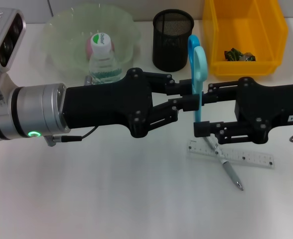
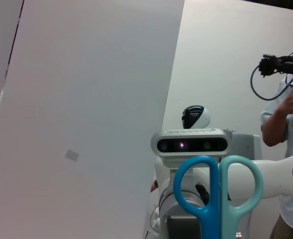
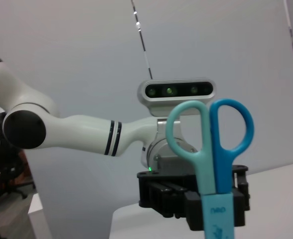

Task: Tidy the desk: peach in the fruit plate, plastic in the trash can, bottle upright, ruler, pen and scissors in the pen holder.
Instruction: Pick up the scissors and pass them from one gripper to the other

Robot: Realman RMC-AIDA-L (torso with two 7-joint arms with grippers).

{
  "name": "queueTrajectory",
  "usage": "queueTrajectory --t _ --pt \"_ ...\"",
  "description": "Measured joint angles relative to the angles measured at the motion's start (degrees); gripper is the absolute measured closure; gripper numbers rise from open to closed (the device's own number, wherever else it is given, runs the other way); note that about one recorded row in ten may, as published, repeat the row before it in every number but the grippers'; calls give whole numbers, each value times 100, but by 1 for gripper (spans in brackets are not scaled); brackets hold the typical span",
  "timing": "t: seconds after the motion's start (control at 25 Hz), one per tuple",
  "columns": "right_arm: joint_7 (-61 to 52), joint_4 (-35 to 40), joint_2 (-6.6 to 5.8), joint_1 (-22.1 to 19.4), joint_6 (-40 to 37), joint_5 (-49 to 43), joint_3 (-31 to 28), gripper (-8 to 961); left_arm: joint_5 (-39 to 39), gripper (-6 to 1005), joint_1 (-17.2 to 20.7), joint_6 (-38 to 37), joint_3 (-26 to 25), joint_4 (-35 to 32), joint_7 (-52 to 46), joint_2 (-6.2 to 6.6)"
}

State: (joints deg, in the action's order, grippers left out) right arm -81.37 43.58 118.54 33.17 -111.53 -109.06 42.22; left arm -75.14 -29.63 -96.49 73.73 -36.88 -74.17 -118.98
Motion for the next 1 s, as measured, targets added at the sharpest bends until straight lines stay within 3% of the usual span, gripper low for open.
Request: queueTrajectory --t 0.8,1.0 --pt "61 116 29 53 8 26 120 347 -1 768 -26 -18 27 42 0 6" --pt "101 116 35 63 13 37 120 456 -1 768 -25 -6 35 40 0 6"
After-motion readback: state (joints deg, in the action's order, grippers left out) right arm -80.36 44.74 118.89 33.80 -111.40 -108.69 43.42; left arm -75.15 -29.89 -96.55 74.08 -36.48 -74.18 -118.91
